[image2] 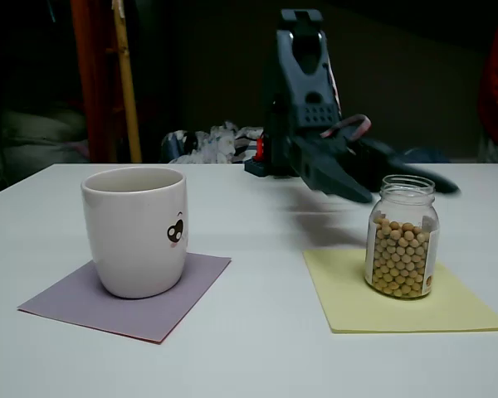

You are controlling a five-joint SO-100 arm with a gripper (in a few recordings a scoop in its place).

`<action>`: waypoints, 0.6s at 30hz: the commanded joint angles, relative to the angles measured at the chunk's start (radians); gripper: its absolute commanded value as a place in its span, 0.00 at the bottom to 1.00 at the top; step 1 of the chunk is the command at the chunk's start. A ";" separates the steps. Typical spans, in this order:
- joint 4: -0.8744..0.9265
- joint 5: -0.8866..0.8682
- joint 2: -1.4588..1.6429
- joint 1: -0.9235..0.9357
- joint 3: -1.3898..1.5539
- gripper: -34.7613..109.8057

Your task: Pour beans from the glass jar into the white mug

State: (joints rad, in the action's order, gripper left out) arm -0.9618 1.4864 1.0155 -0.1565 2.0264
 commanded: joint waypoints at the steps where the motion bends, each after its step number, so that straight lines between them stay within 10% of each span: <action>1: -0.017 -0.052 0.201 0.006 0.126 0.55; 18: -0.014 -0.500 0.773 0.152 0.709 0.56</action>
State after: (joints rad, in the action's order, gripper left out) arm -0.9618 1.0523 1.6889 -0.0077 2.6553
